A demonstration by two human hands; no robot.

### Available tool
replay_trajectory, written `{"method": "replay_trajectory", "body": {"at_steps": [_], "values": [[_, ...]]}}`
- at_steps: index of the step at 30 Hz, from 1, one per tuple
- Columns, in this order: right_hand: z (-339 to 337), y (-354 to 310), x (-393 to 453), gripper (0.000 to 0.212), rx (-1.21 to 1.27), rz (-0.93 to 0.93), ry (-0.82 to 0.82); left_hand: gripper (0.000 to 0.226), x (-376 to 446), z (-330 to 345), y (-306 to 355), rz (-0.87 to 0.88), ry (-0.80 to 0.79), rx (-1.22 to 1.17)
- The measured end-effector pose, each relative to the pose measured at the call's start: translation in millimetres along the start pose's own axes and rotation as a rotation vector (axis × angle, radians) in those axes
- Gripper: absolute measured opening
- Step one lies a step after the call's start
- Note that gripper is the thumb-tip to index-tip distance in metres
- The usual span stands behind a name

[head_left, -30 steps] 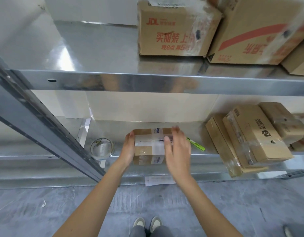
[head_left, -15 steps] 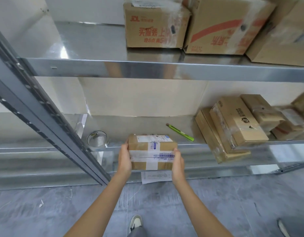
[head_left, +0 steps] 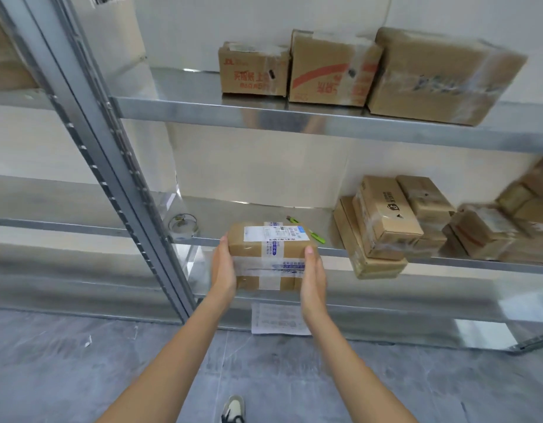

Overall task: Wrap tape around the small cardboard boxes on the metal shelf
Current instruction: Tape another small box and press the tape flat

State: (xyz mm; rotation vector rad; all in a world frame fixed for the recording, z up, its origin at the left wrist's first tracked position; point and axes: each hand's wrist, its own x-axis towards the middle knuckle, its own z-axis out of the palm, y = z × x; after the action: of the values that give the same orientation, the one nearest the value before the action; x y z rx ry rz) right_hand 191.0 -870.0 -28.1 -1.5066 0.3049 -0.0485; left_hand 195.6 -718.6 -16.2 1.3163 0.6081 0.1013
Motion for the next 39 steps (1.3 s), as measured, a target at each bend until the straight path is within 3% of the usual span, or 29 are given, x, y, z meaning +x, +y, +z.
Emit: {"method": "replay_trajectory", "body": {"at_steps": [7,11,15,22,26,31,39], "values": [[17,-50,-30,0.013,0.066,-0.126,-0.067,0.053,-34,-21,55,0.119,0.043,-0.003],[38,-75,-36,0.024,0.082,-0.178,-0.083,0.047,-43,-35,92,0.216,0.064,-0.035],[63,-110,-41,0.044,0.104,-0.284,-0.134,0.041,-47,-52,137,0.395,0.116,-0.078],[116,-194,-32,0.042,0.160,-0.476,-0.209,0.039,-35,-75,226,0.715,0.096,-0.075],[146,-231,-14,0.034,0.189,-0.470,-0.237,0.038,-13,-87,266,0.719,0.037,-0.031],[176,-247,12,0.040,0.141,-0.425,-0.298,0.026,18,-93,291,0.659,0.006,-0.002],[200,-254,42,0.047,0.045,-0.406,-0.303,0.050,67,-91,307,0.584,-0.018,0.102]]}}
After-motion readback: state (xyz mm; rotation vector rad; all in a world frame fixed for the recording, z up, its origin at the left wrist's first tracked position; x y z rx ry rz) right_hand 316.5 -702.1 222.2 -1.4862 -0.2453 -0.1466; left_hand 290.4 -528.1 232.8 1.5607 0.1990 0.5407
